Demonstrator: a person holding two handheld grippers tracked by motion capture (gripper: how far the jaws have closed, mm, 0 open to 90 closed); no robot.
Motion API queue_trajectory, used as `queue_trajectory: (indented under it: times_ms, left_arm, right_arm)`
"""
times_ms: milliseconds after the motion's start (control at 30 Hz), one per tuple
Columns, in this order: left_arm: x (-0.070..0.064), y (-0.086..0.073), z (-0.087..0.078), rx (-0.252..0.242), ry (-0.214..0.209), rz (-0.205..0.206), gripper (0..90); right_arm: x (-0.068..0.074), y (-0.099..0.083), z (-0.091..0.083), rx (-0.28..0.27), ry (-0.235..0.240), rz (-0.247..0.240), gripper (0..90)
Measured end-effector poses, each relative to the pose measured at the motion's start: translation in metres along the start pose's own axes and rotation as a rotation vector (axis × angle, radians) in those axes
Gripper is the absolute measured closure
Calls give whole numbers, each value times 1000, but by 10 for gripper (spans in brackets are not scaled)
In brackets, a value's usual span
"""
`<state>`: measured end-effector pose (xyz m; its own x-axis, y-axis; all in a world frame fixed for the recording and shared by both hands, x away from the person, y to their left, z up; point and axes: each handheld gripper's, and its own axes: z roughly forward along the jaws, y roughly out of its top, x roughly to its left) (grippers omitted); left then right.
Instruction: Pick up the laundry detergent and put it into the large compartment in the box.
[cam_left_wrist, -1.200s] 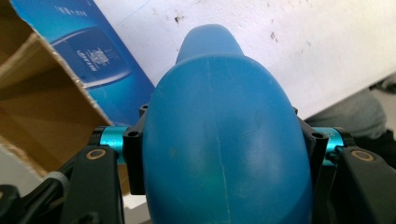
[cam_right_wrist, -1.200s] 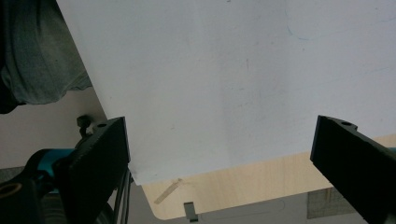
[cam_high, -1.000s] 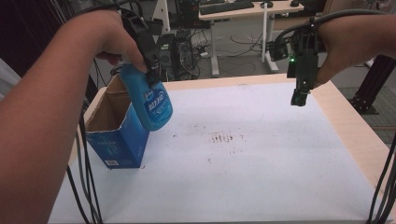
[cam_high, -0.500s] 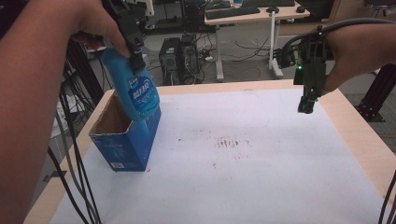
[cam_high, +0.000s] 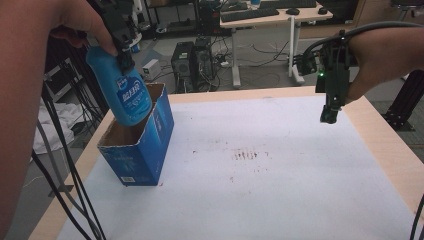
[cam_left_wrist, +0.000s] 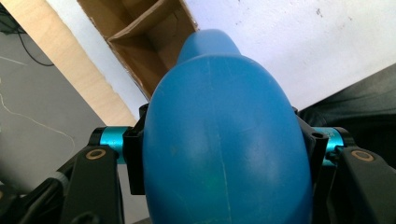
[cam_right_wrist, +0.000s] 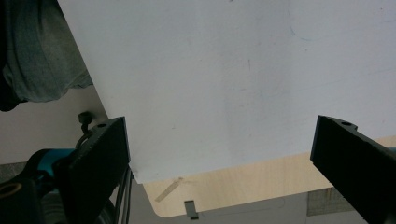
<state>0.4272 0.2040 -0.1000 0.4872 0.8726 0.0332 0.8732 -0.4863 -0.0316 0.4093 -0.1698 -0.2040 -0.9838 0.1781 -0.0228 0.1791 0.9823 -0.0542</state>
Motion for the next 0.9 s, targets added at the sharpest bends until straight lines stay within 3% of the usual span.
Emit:
queue_trajectory:
  times_ms: [233, 400, 900]
  left_arm:
    - [14, -3, 8, -2, 8, -38, 384]
    - [24, -5, 22, 4, 8, -55, 384]
    - [39, -5, 52, 6, -7, -62, 383]
  right_arm:
    - [-2, 0, 1, 2, 0, -1, 37]
    - [-2, 1, 1, 1, 1, 10, 37]
    - [-3, 1, 0, 10, 0, 11, 37]
